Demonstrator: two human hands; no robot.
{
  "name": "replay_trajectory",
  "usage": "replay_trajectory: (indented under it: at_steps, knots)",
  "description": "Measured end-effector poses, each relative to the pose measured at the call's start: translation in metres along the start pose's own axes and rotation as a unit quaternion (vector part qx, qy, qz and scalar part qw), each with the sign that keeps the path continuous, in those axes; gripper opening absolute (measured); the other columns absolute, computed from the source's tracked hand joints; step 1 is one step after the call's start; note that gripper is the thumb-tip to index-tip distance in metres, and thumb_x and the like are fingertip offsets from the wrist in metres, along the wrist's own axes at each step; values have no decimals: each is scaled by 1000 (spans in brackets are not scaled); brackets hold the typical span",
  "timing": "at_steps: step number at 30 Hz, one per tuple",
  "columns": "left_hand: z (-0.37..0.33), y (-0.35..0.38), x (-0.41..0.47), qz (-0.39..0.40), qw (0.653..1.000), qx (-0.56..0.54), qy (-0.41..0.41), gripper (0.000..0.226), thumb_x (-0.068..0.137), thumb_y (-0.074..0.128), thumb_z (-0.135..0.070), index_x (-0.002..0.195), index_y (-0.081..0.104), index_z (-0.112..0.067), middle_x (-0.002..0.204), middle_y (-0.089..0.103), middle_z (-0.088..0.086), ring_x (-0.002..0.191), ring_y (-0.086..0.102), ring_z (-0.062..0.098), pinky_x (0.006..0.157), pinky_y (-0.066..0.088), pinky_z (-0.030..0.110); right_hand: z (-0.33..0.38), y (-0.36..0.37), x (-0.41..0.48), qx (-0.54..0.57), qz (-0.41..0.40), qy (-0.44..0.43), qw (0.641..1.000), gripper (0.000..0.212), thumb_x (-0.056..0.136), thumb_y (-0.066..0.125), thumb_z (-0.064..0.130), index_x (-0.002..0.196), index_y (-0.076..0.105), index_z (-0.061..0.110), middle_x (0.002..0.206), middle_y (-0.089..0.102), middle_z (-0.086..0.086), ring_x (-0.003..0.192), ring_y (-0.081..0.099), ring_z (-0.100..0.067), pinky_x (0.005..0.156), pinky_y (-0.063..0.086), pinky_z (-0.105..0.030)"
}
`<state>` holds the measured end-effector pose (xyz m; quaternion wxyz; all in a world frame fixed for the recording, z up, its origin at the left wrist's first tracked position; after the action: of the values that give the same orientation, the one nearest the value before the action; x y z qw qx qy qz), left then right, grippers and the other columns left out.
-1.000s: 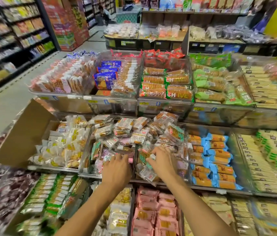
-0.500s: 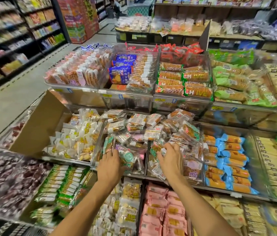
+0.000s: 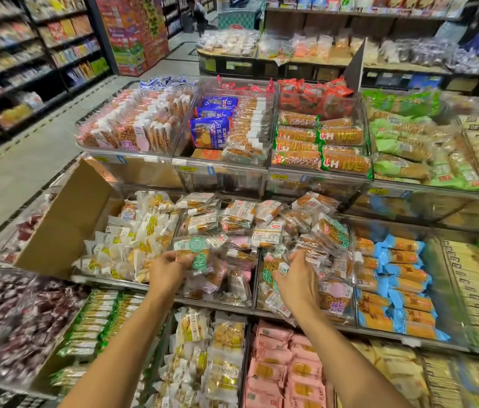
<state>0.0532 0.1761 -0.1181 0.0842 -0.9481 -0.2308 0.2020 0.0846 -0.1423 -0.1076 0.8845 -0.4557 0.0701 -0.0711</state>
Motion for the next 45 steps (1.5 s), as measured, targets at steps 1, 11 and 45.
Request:
replay_trajectory:
  at_steps: [1, 11, 45]
  knots:
    - [3, -4, 8, -9, 1000, -2, -17, 18, 94, 77, -22, 98, 72, -6, 88, 78, 11, 81, 76, 30, 79, 64, 55, 1, 0, 0, -13, 2, 1, 1000, 44, 92, 79, 29, 114, 41, 24, 94, 61, 7, 71, 60, -10, 54, 39, -23]
    - [-3, 22, 48, 41, 962, 269, -13, 39, 107, 55, -35, 85, 61, -3, 82, 71, 14, 59, 55, 20, 57, 50, 31, 6, 0, 1, 11, 36, 6, 999, 49, 96, 73, 37, 138, 56, 19, 129, 65, -1, 102, 69, -21, 91, 59, -39]
    - [-7, 31, 37, 74, 990, 106, -54, 52, 68, 96, -29, 93, 69, 7, 57, 64, 2, 42, 48, 11, 45, 41, 29, -21, -20, -12, 389, 60, 98, 914, 86, 92, 74, 49, 161, 34, 17, 165, 38, -6, 142, 48, -26, 115, 44, -50]
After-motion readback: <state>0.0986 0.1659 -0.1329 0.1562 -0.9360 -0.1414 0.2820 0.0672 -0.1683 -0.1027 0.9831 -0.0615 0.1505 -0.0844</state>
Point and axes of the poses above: each hand's wrist, its own x-axis towards the middle knuckle, its own y-axis out of the palm, z = x × y, the point moved 6 cm from there along x, towards the middle knuckle
